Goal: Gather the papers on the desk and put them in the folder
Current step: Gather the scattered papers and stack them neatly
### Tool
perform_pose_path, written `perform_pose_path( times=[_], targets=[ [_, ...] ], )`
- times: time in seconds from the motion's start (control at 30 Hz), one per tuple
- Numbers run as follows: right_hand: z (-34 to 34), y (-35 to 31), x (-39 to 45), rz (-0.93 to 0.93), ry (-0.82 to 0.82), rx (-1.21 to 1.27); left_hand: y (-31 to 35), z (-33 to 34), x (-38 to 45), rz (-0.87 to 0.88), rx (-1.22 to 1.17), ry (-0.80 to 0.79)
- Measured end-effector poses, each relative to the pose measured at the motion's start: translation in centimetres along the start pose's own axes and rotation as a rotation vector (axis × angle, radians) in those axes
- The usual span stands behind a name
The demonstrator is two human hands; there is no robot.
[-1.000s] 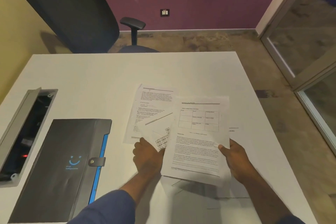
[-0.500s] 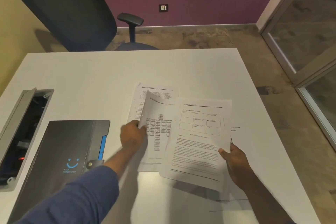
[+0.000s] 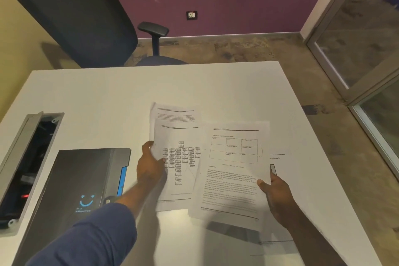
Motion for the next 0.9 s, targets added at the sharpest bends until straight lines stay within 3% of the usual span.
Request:
perform_pose_path(
  times=[0.2, 0.4, 0.6, 0.77, 0.9],
  targets=[
    [0.5, 0.8, -0.4, 0.034, -0.003, 0.042, -3.6, -1.9, -2.4, 0.007, -0.093, 0.009],
    [0.9, 0.9, -1.6, -0.005, 0.044, 0.04, -6.1, -5.4, -4.4, -0.011, -0.192, 0.166],
    [1.2, 1.1, -2.6, -0.048, 0.052, 0.002, -6.8, -9.9, -4.9, -0.082, -0.453, 0.271],
    [1.6, 0.7, -3.3, -0.096, 0.031, -0.027, -7.3, -11.3, -5.2, -0.1, -0.575, 0.192],
    [2.1, 0.2, -4.0, -0.123, 0.003, -0.047, -7.6, -10.7, -6.0, -0.104, -0.647, -0.02]
  ],
)
Point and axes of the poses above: each hand's wrist, its own x-axis towards the middle knuckle, its own z-axis out of the palm, y = z × x, the point moved 2 cm from there along x, towards the middle knuckle, and after that the axes turned 15 degrees about x, right-handed, at the moved point
